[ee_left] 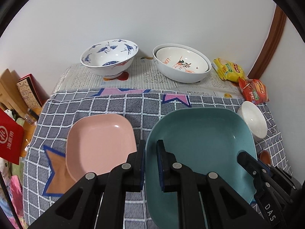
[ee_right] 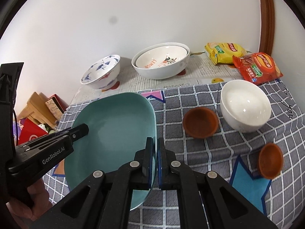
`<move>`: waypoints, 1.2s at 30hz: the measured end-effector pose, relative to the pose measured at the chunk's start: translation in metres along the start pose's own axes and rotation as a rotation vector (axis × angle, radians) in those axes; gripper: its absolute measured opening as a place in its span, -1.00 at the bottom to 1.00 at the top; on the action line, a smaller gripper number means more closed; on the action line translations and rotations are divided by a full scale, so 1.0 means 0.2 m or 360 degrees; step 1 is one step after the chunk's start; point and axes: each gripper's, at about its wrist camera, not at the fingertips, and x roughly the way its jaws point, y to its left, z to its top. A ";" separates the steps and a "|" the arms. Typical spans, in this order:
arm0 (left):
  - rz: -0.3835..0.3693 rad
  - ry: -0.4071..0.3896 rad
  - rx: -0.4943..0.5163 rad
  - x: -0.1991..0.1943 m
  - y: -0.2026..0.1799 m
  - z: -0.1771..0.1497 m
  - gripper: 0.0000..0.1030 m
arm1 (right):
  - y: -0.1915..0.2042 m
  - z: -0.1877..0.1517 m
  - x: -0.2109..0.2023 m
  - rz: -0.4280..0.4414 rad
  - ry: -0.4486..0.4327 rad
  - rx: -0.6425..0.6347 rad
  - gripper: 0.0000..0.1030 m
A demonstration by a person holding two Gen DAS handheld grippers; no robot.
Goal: Organize plates and bowls
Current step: 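Lift the teal plate and carry it toward the pink plate stack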
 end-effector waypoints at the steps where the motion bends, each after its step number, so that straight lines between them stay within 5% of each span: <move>1: 0.0001 -0.0005 -0.0002 -0.01 0.01 -0.01 -0.78 | 0.01 -0.01 -0.01 0.0004 -0.0003 0.0001 -0.92; 36: 0.0025 -0.0039 -0.0094 -0.12 0.22 -0.12 -0.78 | 0.22 -0.11 -0.09 0.0072 -0.0023 -0.0030 -0.92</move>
